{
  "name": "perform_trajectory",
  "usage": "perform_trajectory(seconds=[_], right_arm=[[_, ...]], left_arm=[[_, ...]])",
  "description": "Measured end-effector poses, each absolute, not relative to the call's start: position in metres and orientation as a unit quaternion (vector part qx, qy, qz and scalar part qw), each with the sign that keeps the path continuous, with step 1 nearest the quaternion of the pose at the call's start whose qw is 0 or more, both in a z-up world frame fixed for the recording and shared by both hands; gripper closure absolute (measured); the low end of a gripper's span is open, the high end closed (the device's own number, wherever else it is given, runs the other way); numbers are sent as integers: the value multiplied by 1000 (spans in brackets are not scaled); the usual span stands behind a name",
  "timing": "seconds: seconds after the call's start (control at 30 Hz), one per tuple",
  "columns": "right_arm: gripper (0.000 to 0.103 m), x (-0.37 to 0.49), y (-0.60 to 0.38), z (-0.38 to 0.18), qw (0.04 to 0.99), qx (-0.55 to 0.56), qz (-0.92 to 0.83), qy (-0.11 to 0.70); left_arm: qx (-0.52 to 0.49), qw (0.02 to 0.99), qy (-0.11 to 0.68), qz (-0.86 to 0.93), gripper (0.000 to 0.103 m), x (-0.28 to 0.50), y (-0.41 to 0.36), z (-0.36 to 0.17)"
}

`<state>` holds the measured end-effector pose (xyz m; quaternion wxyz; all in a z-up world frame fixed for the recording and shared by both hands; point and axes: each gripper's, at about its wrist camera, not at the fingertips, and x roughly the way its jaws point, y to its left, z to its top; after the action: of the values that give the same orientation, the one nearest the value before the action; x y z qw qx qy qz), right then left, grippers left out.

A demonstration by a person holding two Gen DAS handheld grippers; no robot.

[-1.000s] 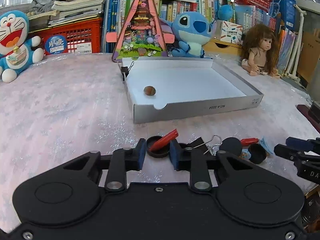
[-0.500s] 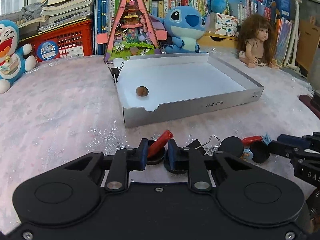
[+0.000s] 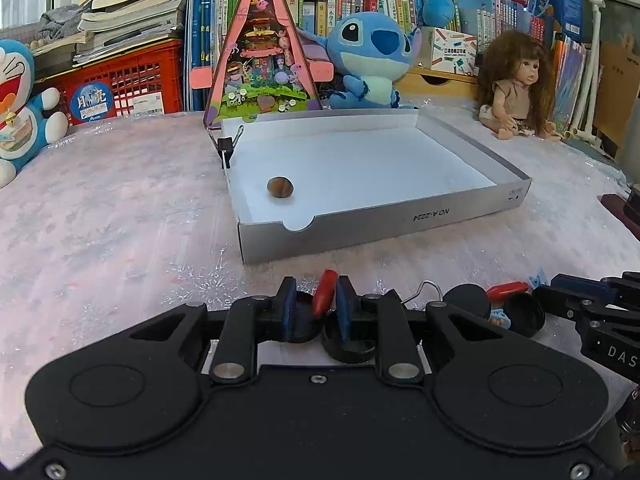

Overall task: Organize rigid objects
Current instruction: 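Grasp the red stick with the left tool while the right tool grasps the light blue clip, then carry the red stick and blue clip over the tray with both tools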

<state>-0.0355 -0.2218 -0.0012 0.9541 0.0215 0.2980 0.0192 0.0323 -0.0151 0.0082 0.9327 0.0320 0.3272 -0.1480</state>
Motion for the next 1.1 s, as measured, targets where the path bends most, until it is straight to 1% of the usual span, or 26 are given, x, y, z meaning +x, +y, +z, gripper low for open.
perform_trajectory(seconds=[0.17,0.37,0.47,0.5,0.57,1.1], right_arm=[[71,-32,-219,-3,955,12,14,298],[71,-28,-219,-4,954,12,11,298],[75,-28,-218,-4,954,12,13,299],[77,-28,-218,-4,954,12,18,300],[83,-29,-217,-4,953,12,25,301],[83,-22,-220,14,959,23,19,283]], left_arm=[[1,927,344,-152,83,42,-10,5],[6,927,342,-153,83,44,-12,4],[12,928,339,-152,84,44,-15,4],[15,929,338,-150,92,44,-17,4],[20,930,339,-145,94,43,-18,4],[-8,941,302,-153,94,33,-15,34]])
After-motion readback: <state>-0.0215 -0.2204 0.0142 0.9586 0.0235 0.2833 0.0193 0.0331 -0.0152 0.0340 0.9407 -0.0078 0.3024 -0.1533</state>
